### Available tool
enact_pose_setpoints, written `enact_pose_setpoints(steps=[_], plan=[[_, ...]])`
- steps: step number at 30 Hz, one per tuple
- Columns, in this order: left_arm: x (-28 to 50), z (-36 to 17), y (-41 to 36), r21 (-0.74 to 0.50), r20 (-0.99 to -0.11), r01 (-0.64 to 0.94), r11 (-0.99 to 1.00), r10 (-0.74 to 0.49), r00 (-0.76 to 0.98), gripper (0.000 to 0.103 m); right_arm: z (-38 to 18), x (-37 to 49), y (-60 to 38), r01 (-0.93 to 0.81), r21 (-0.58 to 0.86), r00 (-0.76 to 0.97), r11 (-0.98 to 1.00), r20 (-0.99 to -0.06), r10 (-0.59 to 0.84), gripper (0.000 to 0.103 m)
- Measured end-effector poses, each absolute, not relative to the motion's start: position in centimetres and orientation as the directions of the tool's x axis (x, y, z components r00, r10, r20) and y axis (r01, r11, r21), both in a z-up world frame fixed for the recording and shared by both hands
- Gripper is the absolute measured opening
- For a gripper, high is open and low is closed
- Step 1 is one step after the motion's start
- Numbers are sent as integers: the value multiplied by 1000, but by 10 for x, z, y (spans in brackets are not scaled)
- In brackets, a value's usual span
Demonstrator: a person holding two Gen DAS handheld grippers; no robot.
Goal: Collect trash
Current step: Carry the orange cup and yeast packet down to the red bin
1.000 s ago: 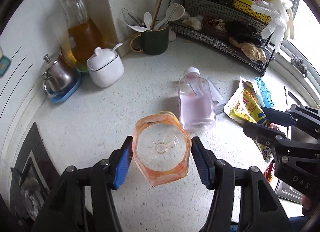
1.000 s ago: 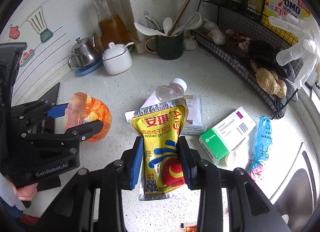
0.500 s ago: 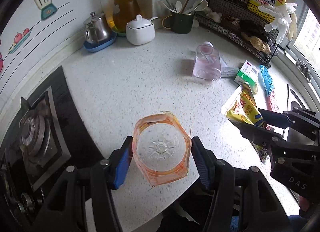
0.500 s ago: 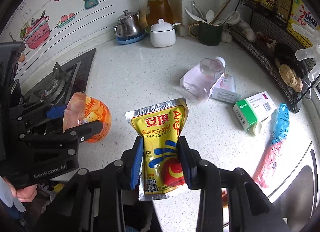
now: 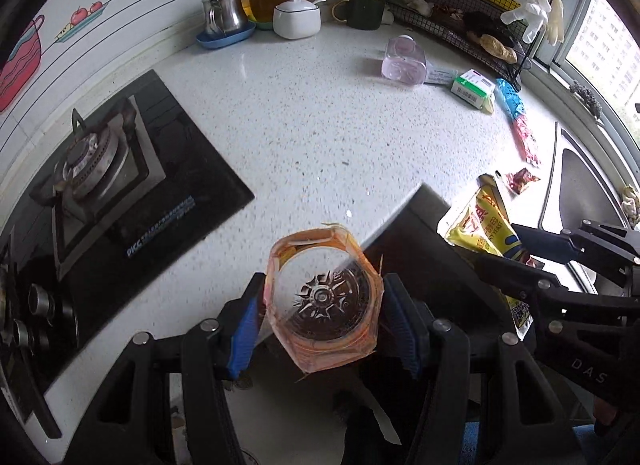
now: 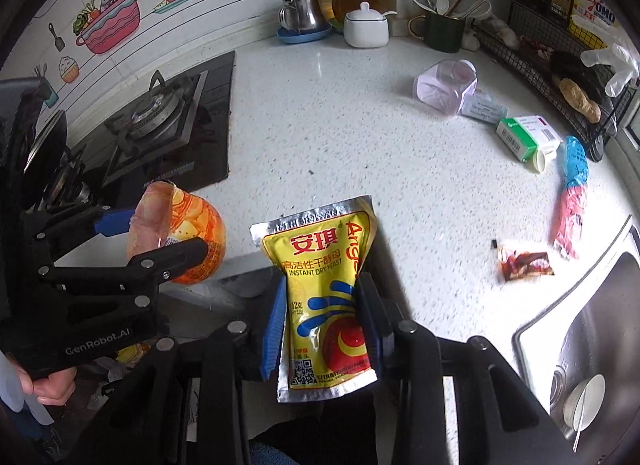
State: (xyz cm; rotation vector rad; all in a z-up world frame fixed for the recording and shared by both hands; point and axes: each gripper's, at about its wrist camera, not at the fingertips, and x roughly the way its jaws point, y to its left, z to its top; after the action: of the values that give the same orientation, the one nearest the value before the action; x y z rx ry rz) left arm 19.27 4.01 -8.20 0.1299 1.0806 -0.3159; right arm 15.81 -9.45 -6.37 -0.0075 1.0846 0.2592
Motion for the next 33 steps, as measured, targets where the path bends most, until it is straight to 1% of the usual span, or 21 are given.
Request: enact_pose_setpoints(steps=[4,9,16,23,27,33], plan=[[163,-96,52,-58,-892,323,945,-195,409,56,-77,130,-83,-214,117,437,970,-876,203,33],[135,-122,61,-94,-908,304,948,-207,364,56,-102,104,-75,-211,123,383,970,-902,198,33],[113,-171,58,-86,-926,305,949,-189,326,56,-150,89,-74,-197,134,322,971,-927,193,33],[116,-230,55,-79,-928,282,956,-174,330,56,-212,90,-74,-207,112,308,972,-935,173,33],[121,-273,44,-42,-937,304,952,-143,319,56,-261,95,-80,-188,108,279,976,-947,158,33],[138,-340,41,-92,-941,328,940,-190,281,56,-330,110,-83,-192,123,251,974,-953,170,33]])
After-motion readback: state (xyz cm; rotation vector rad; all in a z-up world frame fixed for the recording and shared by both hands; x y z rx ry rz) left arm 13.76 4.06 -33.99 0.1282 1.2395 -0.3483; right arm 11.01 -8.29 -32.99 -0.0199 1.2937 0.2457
